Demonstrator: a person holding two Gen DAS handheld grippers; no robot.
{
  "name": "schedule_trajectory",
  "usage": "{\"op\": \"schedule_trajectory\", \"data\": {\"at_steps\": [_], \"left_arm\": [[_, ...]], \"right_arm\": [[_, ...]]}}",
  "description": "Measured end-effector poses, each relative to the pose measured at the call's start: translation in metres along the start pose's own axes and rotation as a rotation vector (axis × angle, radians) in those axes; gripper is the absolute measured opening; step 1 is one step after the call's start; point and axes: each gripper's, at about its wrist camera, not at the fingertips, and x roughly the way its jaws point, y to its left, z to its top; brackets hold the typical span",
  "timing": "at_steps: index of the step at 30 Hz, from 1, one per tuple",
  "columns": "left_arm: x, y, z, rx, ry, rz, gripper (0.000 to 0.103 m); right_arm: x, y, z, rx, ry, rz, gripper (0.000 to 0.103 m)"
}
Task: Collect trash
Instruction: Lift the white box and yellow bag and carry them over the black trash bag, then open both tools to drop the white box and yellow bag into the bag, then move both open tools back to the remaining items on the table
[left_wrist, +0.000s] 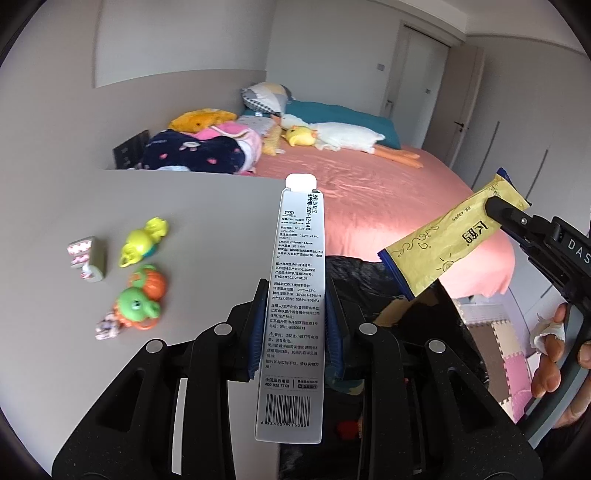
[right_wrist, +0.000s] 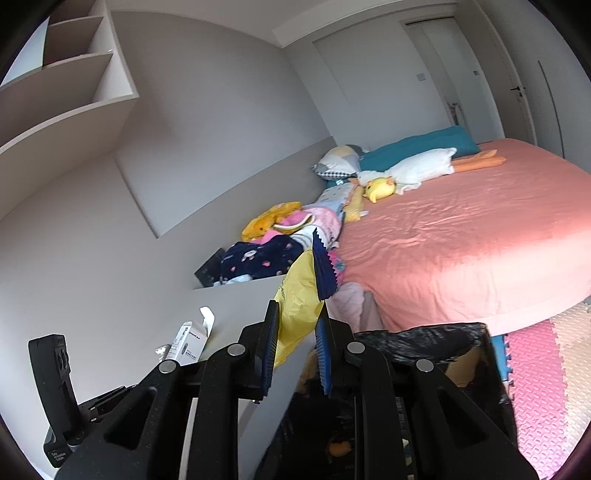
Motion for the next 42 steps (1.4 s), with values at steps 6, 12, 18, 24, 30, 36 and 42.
{"op": "schedule_trajectory", "data": {"at_steps": [6,12,18,24,30,36,42], "left_arm": [[0.012,-0.024,0.002,0.038,0.018,-0.041,0.028],[0.022,-0.043,0.001,0.072,0.041,-0.071,0.028],[0.033,-0.066,-0.003,0.14,0.089,-0.137,0.068],[0.029,-0.084,-0.012,0.251,0.026,-0.078,0.097],[0.032,-0.077,-0.013,0.219,0.042,-0.071,0.097],[0.032,-0.073,-0.013,0.207,0.045,-0.055,0.097],[0.034,-0.069,-0.014,0.208,0.052,-0.042,0.097]], "right_arm": [[-0.007,-0.02,0.006,0.009,-0.012,-0.049,0.021],[-0.01,-0.034,0.008,0.003,-0.01,-0.106,0.021],[-0.01,-0.046,0.01,-0.008,0.021,-0.163,0.046],[-0.018,-0.058,0.011,0.01,-0.03,-0.241,0.088],[-0.018,-0.067,0.01,0.033,-0.032,-0.25,0.088],[-0.014,-0.066,0.008,0.031,-0.027,-0.243,0.088],[-0.009,-0.062,0.006,0.028,-0.015,-0.239,0.088]]}}
